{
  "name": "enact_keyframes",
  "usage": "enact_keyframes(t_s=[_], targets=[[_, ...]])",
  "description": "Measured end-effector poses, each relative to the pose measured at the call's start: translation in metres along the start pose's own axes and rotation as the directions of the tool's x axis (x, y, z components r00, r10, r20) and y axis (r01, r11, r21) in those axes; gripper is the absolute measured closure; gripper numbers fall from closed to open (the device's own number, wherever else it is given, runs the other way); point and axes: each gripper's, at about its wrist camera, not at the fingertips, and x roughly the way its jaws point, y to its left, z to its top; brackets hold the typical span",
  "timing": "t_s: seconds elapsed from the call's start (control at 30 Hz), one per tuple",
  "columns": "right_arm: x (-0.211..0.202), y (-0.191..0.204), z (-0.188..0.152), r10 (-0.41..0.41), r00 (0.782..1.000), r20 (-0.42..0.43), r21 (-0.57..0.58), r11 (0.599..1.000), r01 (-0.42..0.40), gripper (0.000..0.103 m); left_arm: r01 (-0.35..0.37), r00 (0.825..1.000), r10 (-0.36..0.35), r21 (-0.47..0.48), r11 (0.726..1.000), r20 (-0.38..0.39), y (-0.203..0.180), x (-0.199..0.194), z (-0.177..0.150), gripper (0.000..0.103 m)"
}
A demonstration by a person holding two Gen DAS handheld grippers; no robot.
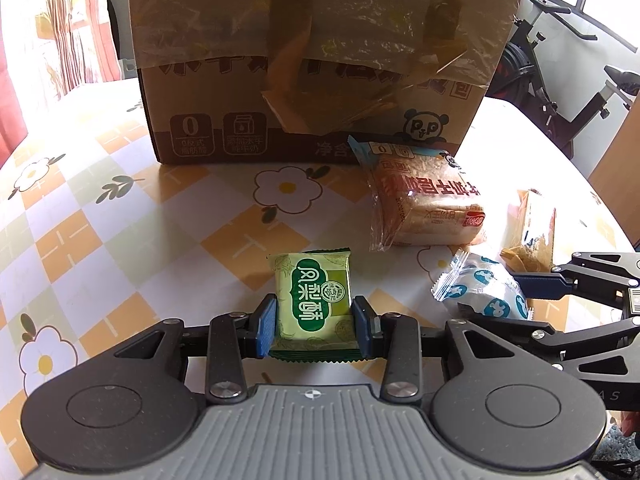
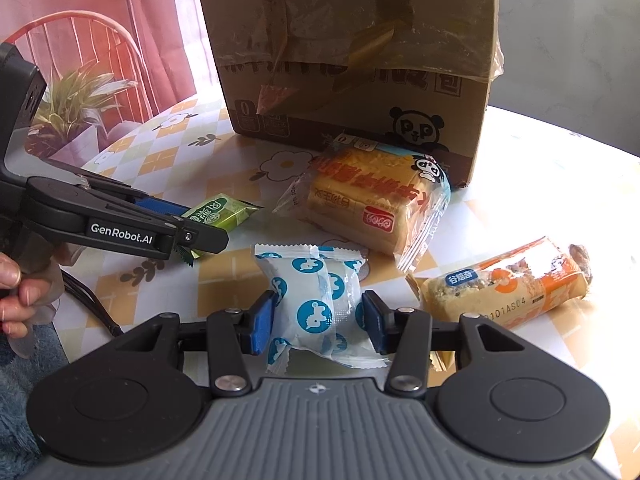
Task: Organize snacks
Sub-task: 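Lift both held packets and carry them over the cardboard box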
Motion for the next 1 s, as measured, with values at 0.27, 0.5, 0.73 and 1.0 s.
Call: enact_keyframes(t_s=[0.27,0.5,0.73,1.0], targets=[[-0.024,0.005,0.023,0.013,0.995,0.096,-0.006,1.0,-0.012,0.054,0.002,0.986,0.003,-0.03,1.0,0.167,0.012,-0.04,0.021,0.061],[-0.069,-0.001,0.089,-0.003,0.95,0.313,-0.04,0.999,0.016,0.054,-0.034,0.92,0.007,0.061,0.998,0.391,0.02,-0.096,0.075,0.061],[-0.099,-0.015,0.184,-0.015,0.867,0.498,-0.023,0.999,0.03,0.054,-0.065,0.832,0.004,0.09,0.994,0.555,0.023,-0.132,0.15,0.061],[-0.026,-0.032,0.244,-0.111,0.891,0.44,0.101,0.992,0.073,0.054,-0.139,0.846,0.092,0.052,0.989,0.525,0.028,-0.084,0.23,0.061]])
